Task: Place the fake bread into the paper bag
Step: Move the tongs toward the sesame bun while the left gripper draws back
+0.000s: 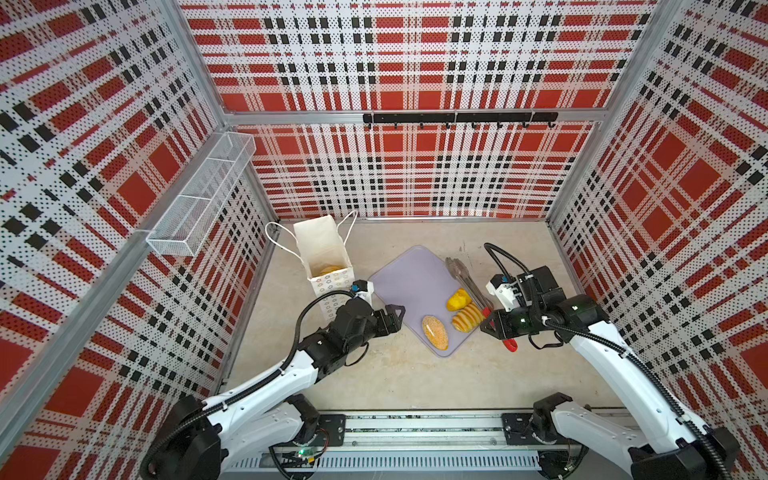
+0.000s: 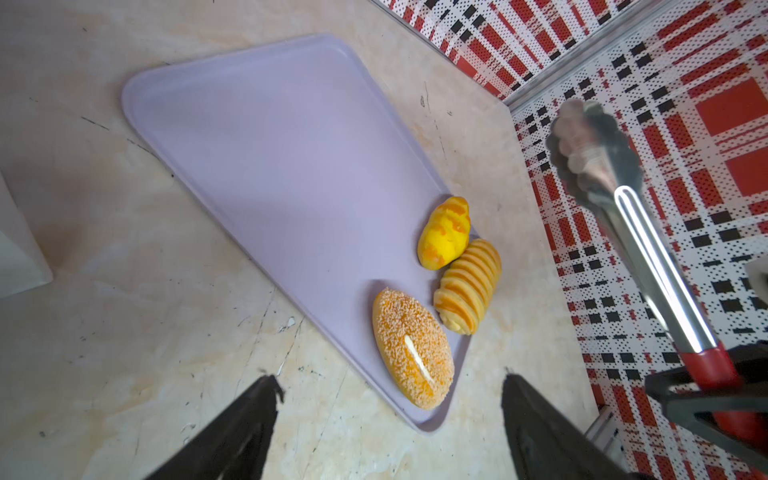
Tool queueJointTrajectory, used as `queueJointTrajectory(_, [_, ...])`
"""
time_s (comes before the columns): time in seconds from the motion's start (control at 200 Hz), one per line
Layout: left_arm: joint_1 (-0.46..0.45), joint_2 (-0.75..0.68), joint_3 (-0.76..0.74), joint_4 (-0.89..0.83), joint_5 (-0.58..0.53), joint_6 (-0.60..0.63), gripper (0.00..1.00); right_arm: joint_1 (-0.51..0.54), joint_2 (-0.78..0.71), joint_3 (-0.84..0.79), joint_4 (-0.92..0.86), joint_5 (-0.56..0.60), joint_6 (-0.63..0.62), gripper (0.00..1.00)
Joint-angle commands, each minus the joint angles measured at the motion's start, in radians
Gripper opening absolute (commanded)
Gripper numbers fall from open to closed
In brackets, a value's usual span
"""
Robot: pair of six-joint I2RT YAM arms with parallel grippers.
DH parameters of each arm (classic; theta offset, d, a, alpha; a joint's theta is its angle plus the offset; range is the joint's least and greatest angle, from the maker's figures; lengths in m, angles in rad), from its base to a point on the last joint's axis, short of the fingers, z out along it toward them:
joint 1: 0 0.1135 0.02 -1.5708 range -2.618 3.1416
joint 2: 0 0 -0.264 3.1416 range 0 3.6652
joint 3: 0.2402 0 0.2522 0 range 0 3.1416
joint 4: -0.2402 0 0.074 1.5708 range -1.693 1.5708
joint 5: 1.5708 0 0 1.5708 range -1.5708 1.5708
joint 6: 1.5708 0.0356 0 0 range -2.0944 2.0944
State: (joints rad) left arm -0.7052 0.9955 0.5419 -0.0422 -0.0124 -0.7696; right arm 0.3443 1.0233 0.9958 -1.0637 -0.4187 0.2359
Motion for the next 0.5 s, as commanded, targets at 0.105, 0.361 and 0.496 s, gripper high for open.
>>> queueJointTrajectory(0.105, [0.097,-0.039,-0.008,-0.043,0.175,0.135,0.98,0.010,-0.044,0.013,-0.039,0.028,0.010,0.24])
queueJointTrajectory(0.361, [0.115,-0.098,0.020,-0.139,0.219,0.272,0.98,0.012,-0.072,-0.036,-0.015,0.028,0.023,0.24])
queueJointTrajectory(0.496, [0.121,-0.118,0.007,-0.120,0.237,0.272,0.98,0.012,-0.075,-0.044,0.007,0.014,0.033,0.24])
